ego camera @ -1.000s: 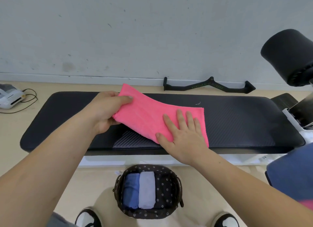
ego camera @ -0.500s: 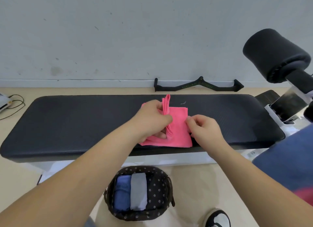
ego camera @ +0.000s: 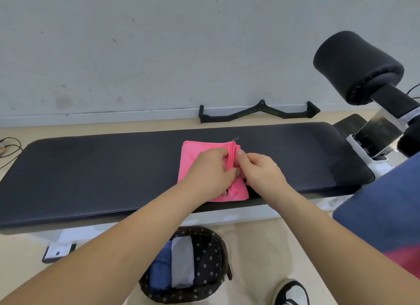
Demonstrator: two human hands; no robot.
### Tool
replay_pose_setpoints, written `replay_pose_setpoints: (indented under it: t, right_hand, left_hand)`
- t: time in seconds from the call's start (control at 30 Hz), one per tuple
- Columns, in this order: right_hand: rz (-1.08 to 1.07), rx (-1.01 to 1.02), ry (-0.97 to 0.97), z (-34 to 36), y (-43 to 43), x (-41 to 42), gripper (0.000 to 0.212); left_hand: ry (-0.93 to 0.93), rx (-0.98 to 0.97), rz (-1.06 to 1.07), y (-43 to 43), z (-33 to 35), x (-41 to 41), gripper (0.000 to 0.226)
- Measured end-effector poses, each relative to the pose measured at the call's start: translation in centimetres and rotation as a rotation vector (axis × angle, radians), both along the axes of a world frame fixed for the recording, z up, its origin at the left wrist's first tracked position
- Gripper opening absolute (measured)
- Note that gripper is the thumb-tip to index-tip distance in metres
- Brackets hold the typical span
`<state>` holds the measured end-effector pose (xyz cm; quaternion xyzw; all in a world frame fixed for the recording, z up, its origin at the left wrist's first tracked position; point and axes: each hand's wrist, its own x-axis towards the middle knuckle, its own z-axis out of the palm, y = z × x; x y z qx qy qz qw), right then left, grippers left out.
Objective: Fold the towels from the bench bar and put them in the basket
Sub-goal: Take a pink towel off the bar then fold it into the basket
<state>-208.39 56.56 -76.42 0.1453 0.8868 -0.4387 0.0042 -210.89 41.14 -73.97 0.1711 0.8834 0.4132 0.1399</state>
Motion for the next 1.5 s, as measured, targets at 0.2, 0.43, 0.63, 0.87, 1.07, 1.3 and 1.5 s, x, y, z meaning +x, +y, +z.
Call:
replay_pose_setpoints:
  t: [0.2, 0.43, 0.63, 0.87, 1.07, 1.3, 1.5]
  right_hand:
    - [-0.033, 0.048, -0.013, -0.1, -0.4, -0.2, 0.046]
    - [-0.045, 0.240, -0.058, -0.2, -1.6, -0.3, 0.031]
    - [-0.040, 0.248, -0.074, 0.0, -1.8, -0.1, 0.033]
    - [-0.064, 0.287, 0.004, 0.2, -1.9, 0.2, 0.026]
    - [0.267, 0.536, 0.361, -0.9, -3.3, 0.4, 0.068]
    - [0.472, 0.483, -0.021, -1.3, -4.4, 0.4, 0.099]
    - [0.478, 0.417, 0.004, -0.9, -4.7, 0.6, 0.105]
  left_hand:
    - [-0.200, 0.140, -0.042, -1.5, 1.8, 0.1, 0.027]
    - [0.082, -0.386, 0.255, -7.8, 1.0, -2.3, 0.056]
    - [-0.008, -0.266, 0.291, -7.5, -1.0, -1.4, 0.051]
    - [0.019, -0.321, 0.242, -6.5, -1.0, 0.0, 0.037]
    - [-0.206, 0.035, 0.307, -7.3, 0.8, -0.9, 0.017]
    - [-0.232, 0.222, 0.378, -7.2, 1.5, -0.6, 0.031]
    - [-0.093, 0.067, 0.177, -5.4, 2.1, 1.0, 0.039]
